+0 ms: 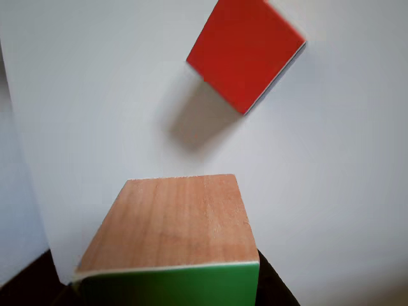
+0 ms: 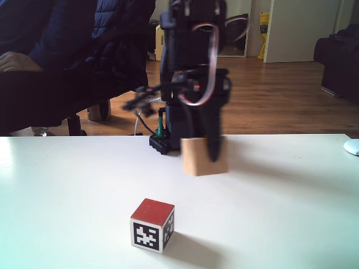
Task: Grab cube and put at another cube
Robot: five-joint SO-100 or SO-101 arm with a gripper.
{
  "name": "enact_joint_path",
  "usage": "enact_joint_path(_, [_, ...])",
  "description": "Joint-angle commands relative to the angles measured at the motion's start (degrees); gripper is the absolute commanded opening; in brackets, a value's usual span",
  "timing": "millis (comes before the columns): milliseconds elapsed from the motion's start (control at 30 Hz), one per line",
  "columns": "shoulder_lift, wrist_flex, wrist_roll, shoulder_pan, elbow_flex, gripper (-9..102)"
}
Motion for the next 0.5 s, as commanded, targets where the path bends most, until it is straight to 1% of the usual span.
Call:
enact_joint_path(0, [2.02, 1.49, -0.88, 4.04, -3.25, 16])
enact_joint_path(233, [1.32, 2.2, -2.37, 10.02, -4.04, 17])
enact_joint_path(467, [-4.48, 3.08, -2.9, 14.06, -7.65, 17])
